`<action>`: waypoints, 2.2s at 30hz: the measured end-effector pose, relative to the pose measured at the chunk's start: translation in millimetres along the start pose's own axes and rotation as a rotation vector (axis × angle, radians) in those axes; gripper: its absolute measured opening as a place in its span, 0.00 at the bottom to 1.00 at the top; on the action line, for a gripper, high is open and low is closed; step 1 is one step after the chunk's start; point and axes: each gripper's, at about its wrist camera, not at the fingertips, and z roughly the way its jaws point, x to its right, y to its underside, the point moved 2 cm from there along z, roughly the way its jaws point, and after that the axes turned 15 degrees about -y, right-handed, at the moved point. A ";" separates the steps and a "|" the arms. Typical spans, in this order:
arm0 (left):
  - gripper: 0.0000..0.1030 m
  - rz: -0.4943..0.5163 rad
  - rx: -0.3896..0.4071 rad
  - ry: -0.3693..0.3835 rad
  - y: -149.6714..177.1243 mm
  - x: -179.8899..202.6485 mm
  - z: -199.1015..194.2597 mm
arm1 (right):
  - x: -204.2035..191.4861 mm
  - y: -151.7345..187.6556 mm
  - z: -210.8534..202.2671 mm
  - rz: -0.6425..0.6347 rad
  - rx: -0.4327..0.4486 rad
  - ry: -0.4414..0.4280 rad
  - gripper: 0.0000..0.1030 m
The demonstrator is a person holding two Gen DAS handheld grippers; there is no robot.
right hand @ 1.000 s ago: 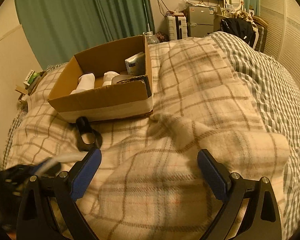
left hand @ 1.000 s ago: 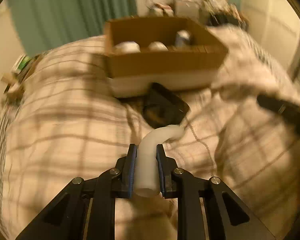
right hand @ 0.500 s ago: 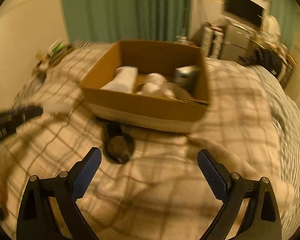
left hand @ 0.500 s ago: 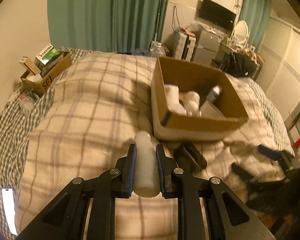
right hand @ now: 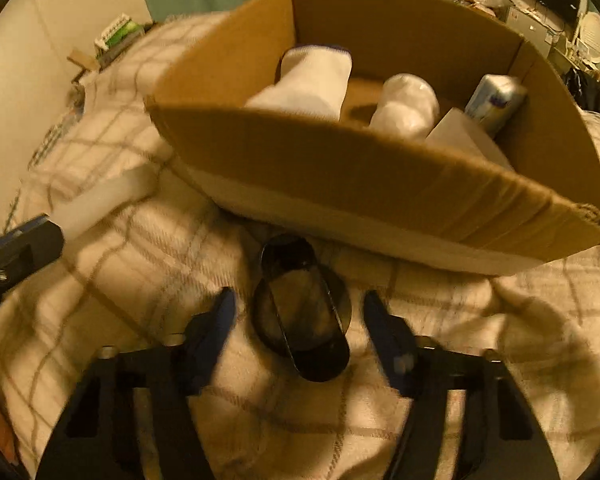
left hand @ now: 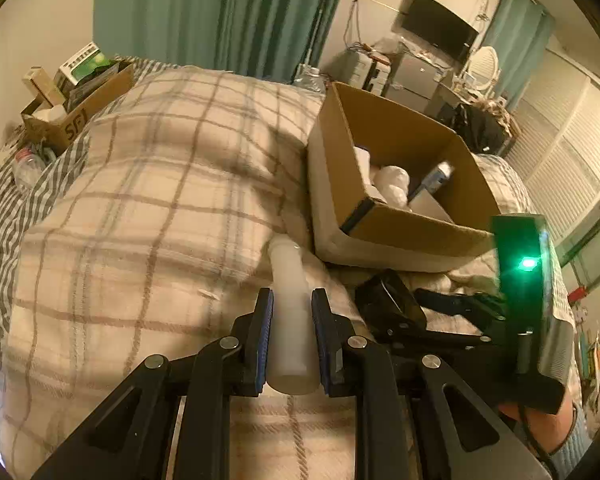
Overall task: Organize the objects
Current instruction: 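Grasp the black hair band with the right gripper while the left holds the tube, then lower the tube and hair band into the box and open both grippers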
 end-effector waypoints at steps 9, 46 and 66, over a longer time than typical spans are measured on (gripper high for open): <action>0.18 -0.016 -0.014 0.074 12.9 1.0 -29.7 | -21.9 18.2 -56.0 -0.080 0.083 0.073 0.26; 0.18 0.186 0.292 0.051 -143.8 115.2 -90.0 | 9.0 -91.3 -241.2 -0.128 0.473 0.158 0.26; 0.19 0.255 0.140 -0.018 -145.0 148.3 62.8 | 97.8 -145.3 -100.3 -0.049 0.327 0.125 0.26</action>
